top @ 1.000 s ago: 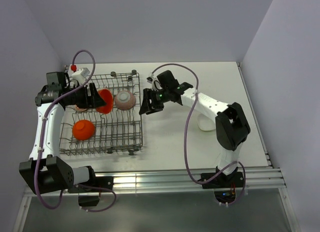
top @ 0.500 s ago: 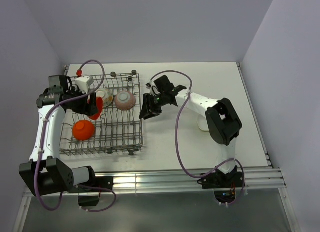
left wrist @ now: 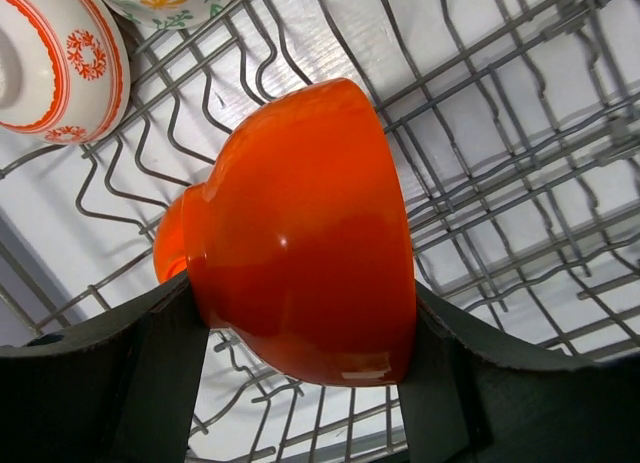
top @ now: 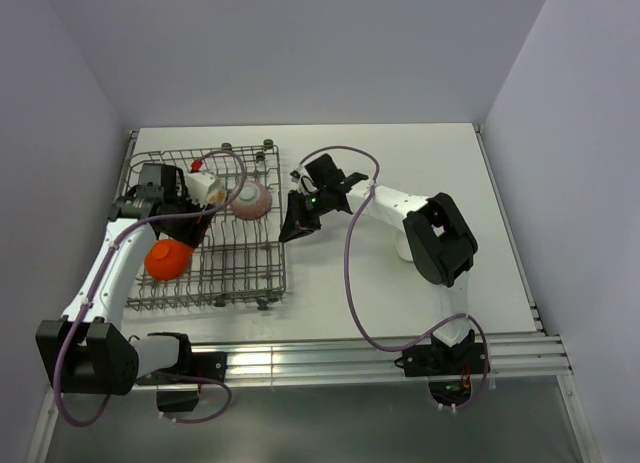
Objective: Load the bowls into the dish rack
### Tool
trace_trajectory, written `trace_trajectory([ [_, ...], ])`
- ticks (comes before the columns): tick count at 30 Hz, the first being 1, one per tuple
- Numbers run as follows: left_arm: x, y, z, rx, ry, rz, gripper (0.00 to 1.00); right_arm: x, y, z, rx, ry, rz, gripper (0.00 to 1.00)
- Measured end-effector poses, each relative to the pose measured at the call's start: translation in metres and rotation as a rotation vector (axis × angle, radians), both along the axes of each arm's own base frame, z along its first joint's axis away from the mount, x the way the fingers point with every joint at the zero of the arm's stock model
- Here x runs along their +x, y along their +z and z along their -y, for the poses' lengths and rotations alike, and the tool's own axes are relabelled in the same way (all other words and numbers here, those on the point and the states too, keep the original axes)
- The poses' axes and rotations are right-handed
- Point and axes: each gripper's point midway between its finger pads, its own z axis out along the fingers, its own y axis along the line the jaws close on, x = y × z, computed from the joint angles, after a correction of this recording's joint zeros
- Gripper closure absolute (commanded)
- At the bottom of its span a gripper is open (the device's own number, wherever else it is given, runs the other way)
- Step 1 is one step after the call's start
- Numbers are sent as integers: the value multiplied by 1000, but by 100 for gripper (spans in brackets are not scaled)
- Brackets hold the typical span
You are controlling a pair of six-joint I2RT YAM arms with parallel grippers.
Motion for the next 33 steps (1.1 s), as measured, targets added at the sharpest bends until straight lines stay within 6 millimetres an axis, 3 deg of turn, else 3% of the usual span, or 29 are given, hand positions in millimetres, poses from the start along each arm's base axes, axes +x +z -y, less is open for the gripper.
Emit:
trace_trajectory([
  [4,-1,-7,0,78,-13,3,100,-1,1,0,3,-7,-15,100],
  [17,-4,-28,-4,257,-53,9,100,-2,0,-1,2,-20,-41,100],
  [33,-8,-69,0,411,-99,-22,97,-2,0,0,1,-20,-41,100],
])
